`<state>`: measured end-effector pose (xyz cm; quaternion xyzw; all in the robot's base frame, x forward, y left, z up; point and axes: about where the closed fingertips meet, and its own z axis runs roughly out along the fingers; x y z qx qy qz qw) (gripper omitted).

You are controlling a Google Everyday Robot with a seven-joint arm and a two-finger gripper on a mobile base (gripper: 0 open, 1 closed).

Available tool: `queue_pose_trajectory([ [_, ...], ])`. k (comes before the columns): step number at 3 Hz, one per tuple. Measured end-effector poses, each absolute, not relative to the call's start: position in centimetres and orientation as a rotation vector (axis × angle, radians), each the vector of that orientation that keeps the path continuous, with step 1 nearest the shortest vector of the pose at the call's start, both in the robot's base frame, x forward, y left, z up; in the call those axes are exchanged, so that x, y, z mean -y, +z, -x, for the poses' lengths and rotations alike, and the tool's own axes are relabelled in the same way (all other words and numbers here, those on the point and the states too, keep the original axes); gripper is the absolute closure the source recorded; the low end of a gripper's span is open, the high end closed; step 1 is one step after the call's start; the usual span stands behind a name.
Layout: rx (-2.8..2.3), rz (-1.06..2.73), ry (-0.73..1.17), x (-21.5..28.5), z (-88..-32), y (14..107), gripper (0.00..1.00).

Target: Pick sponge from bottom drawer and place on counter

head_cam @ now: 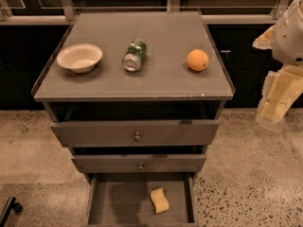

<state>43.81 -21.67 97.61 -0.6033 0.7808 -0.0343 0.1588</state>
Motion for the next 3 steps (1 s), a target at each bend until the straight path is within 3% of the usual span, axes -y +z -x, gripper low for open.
queue_pose_trajectory([
  [2, -2.203, 1.684, -0.059, 22.1, -43.6, 96.5, 0.00],
  [3, -2.150, 1.620, 0.093, 22.7, -42.4, 91.0, 0.00],
])
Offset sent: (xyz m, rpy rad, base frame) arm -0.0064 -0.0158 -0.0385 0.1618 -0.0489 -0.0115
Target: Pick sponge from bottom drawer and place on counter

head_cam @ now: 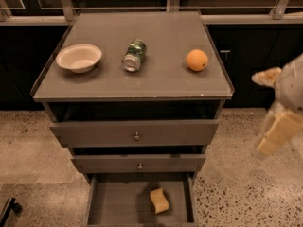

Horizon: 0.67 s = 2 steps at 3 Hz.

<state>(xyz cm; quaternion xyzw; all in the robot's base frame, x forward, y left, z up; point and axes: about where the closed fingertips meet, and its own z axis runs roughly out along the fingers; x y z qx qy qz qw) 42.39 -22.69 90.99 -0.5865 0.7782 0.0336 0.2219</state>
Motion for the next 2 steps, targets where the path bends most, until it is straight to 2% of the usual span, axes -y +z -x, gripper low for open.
queue_pose_trajectory([
  [1, -2.190, 1.437, 0.250, 24.2, -39.8, 82.7, 0.00],
  [2, -2.256, 1.325, 0.242, 26.3, -37.9, 79.2, 0.00],
])
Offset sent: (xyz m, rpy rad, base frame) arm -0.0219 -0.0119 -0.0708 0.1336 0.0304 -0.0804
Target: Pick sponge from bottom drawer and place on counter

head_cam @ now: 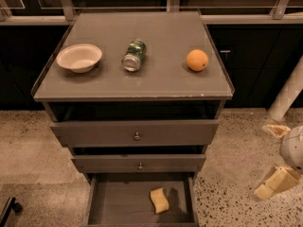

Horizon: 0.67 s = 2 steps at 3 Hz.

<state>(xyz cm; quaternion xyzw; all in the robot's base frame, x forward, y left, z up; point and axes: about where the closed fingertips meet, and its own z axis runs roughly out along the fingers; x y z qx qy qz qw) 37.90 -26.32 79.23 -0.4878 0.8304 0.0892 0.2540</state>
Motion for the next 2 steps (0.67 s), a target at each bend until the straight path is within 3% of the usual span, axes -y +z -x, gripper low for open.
queue_pose_trajectory([
  [2, -2.274, 1.243, 0.324, 25.6, -36.4, 75.7, 0.00],
])
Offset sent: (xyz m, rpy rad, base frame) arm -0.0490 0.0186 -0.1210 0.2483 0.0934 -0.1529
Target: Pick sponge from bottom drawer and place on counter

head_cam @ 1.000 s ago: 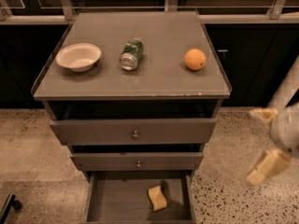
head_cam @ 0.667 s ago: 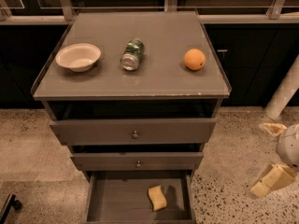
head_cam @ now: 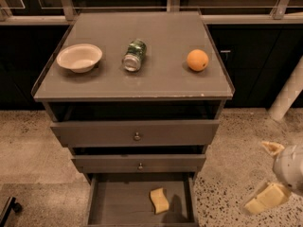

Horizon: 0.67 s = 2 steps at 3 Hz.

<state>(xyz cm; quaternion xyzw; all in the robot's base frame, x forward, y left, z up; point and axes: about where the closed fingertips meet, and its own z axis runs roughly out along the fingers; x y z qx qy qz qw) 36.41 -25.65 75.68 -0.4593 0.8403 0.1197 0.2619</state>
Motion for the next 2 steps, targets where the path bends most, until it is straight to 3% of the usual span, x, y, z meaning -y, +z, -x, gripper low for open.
queue_pose_trajectory([
  [2, -2.336, 1.083, 0.518, 20.3, -33.5, 60.4, 0.00],
])
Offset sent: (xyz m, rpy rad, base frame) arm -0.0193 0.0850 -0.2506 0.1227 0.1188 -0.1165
